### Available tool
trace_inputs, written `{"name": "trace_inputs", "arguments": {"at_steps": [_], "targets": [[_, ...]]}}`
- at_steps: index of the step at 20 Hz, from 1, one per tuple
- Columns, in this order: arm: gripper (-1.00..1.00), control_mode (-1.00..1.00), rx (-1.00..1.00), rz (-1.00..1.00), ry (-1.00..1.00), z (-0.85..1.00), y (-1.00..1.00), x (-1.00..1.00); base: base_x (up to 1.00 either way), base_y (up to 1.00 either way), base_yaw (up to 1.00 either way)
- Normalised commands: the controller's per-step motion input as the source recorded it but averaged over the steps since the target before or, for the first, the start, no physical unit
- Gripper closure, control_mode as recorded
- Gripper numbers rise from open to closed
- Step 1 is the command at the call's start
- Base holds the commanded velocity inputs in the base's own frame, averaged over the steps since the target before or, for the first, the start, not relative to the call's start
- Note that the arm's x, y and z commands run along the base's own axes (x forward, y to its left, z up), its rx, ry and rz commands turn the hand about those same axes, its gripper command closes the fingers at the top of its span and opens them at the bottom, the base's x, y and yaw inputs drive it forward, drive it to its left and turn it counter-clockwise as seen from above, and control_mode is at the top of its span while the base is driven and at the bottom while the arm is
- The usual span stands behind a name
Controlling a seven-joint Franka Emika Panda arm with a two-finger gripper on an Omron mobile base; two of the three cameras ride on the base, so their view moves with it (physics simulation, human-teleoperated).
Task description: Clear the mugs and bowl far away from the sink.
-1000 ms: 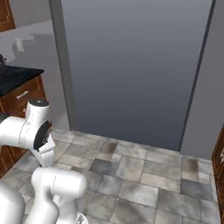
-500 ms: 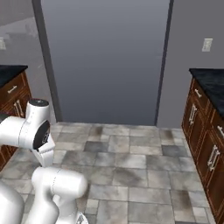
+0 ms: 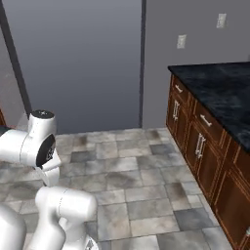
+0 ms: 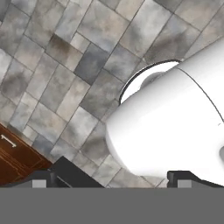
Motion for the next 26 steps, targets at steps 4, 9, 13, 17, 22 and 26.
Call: {"name": "trace_inputs", "arguments": {"at_steps": [4, 9, 13, 17, 22, 26], "targets": [[-1.0, 1.0, 0.0, 0.0, 0.0, 0.0, 0.0, 0.0, -0.33, -0.05, -0.54], [-1.0, 1.0, 0.0, 0.0, 0.0, 0.0, 0.0, 0.0, -0.17, -0.31, -0.66], [-1.0, 1.0, 0.0, 0.0, 0.0, 0.0, 0.0, 0.0, -0.16, -0.32, -0.66], [-1.0, 1.0, 0.0, 0.0, 0.0, 0.0, 0.0, 0.0, -0.14, -0.25, -0.63], [-1.0, 1.0, 0.0, 0.0, 0.0, 0.0, 0.0, 0.0, -0.09, -0.28, -0.61], [-1.0, 1.0, 0.0, 0.0, 0.0, 0.0, 0.0, 0.0, 0.0, -0.2, -0.56]]}}
